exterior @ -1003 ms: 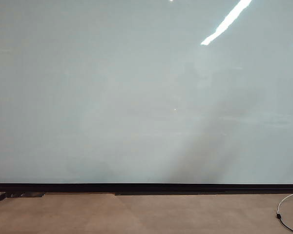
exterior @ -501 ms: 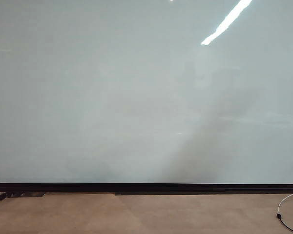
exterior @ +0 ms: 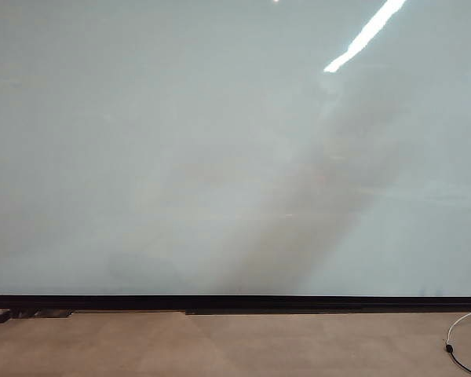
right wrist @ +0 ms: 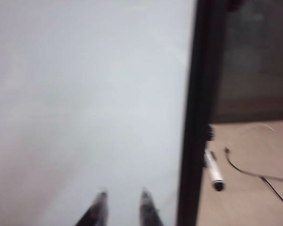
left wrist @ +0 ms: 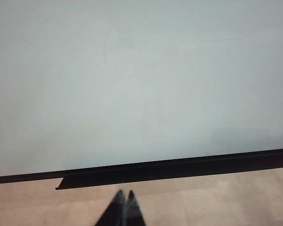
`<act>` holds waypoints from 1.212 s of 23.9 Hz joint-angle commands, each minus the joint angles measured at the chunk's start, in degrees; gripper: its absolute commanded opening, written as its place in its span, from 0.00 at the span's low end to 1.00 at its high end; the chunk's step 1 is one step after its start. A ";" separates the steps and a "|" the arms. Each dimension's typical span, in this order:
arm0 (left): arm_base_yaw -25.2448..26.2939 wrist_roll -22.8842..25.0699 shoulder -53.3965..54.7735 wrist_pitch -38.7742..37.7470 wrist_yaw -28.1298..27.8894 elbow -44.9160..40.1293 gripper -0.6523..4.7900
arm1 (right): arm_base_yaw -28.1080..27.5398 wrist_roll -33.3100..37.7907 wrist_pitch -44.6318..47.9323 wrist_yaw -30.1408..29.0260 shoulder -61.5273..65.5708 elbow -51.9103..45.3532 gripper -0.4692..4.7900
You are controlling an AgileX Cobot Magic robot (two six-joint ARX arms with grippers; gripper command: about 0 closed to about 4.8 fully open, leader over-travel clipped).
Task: Pick up the pen on the shelf to the right of the whiteboard and draw a straight line.
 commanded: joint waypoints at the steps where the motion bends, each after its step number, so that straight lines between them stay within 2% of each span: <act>1: -0.04 0.04 0.00 0.76 0.00 0.20 0.11 | -8.22 -0.42 7.06 -12.41 10.88 3.93 0.37; 2: -0.02 0.04 0.00 0.74 0.00 0.20 0.11 | -12.66 -0.35 10.93 -17.59 15.45 5.33 0.40; 3: -0.02 0.04 0.00 0.74 0.00 0.20 0.11 | -14.99 -0.13 12.66 -19.80 17.53 5.99 0.42; 6: -0.02 0.04 0.00 0.74 0.02 0.20 0.11 | -23.58 3.10 21.16 -27.91 24.55 7.21 0.58; 7: -0.02 0.04 0.00 0.74 0.00 0.20 0.11 | -28.89 5.33 26.75 -32.13 28.30 7.21 0.62; 8: -0.02 0.04 0.00 0.74 0.00 0.20 0.11 | -31.52 5.88 29.35 -33.88 30.34 7.19 0.62; 11: -0.02 0.04 0.00 0.76 0.04 0.20 0.11 | -31.43 3.06 34.77 -30.49 38.53 7.10 0.64; 14: -0.04 0.04 0.00 0.74 -0.02 0.20 0.11 | -29.35 3.34 40.79 -33.68 46.34 7.10 0.68; 18: 0.00 0.04 0.00 0.74 0.00 0.20 0.11 | -27.58 3.54 45.48 -35.04 53.96 7.08 0.68; 20: -0.02 0.04 0.00 0.74 0.00 0.20 0.11 | -27.50 2.60 49.27 -37.59 58.71 7.08 0.68; 24: 0.00 0.04 0.00 0.74 0.00 0.20 0.11 | -27.67 2.89 61.20 -35.89 68.72 7.10 0.95; 29: 0.00 0.04 0.00 0.76 0.00 0.20 0.11 | -27.47 3.06 69.18 -35.85 77.50 7.10 0.95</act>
